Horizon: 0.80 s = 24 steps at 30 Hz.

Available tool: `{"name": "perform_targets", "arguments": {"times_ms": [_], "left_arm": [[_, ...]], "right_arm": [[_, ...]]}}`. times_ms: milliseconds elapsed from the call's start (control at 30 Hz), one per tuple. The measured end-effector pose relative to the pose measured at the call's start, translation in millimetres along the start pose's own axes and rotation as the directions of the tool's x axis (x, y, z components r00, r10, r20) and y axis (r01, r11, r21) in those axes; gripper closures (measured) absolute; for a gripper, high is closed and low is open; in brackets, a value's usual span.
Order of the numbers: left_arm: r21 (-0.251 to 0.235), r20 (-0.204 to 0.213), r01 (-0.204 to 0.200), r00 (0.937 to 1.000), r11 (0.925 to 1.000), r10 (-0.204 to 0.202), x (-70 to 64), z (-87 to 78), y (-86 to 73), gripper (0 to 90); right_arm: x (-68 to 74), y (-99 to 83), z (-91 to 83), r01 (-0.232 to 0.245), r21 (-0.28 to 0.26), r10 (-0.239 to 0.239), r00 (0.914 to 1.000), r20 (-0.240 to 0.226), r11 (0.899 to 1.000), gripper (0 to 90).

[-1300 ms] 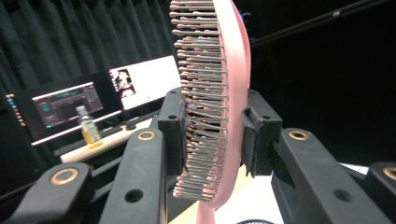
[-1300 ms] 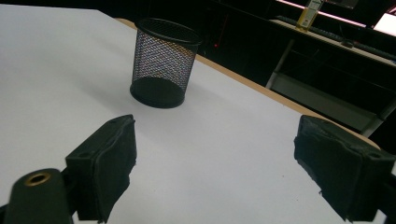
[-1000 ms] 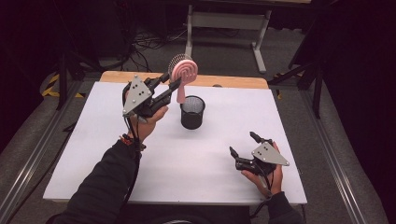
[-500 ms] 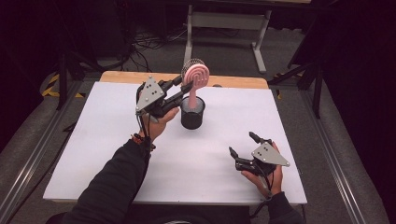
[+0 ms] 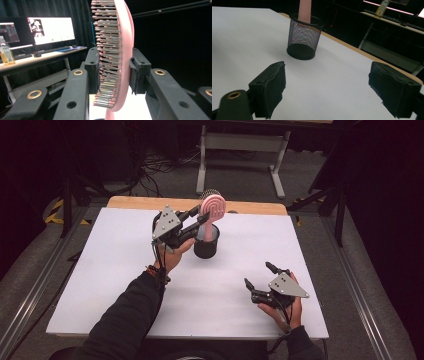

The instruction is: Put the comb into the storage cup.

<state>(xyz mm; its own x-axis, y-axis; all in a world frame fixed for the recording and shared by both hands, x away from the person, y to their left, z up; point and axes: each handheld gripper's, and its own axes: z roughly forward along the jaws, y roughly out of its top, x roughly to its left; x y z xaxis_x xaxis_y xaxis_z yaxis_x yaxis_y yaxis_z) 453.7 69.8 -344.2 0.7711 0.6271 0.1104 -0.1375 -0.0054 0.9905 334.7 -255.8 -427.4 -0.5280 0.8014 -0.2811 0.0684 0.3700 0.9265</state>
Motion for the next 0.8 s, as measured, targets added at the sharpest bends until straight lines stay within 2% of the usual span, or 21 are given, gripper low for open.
{"name": "perform_targets", "arguments": {"times_ms": [167,300,433,467,600,800], "left_arm": [[0.021,-0.002,0.012,0.9999,0.9997,-0.012,1.5,0.5,-7.2,65.9],[0.053,0.000,-0.008,1.0000,0.9986,0.008,-0.6,0.9,-14.4,65.9],[0.069,0.005,-0.002,1.0000,0.9976,0.002,-1.1,1.3,-19.4,65.9],[0.077,-0.003,-0.015,0.9999,0.9969,0.015,-1.8,1.4,-22.2,65.8],[0.085,-0.001,-0.008,1.0000,0.9963,0.008,-2.3,1.7,-27.1,65.7],[0.118,0.014,-0.022,0.9997,0.9928,0.020,-5.8,3.7,-38.9,65.6]], "right_arm": [[-0.3,-1.2,1.9,-0.018,0.011,0.018,0.9997,-0.017,1.000,15.0],[-0.1,-1.4,2.4,-0.016,0.014,0.017,0.9997,-0.020,1.000,15.0],[0.1,-2.0,3.5,-0.015,0.021,0.016,0.9996,-0.024,1.000,15.0],[0.2,-2.1,3.6,-0.016,0.023,0.017,0.9996,-0.025,1.000,15.0],[0.3,-2.4,3.9,-0.014,0.027,0.015,0.9995,-0.027,1.000,15.0],[0.9,-2.9,4.9,-0.010,0.033,0.011,0.9994,-0.031,0.999,15.0]]}}
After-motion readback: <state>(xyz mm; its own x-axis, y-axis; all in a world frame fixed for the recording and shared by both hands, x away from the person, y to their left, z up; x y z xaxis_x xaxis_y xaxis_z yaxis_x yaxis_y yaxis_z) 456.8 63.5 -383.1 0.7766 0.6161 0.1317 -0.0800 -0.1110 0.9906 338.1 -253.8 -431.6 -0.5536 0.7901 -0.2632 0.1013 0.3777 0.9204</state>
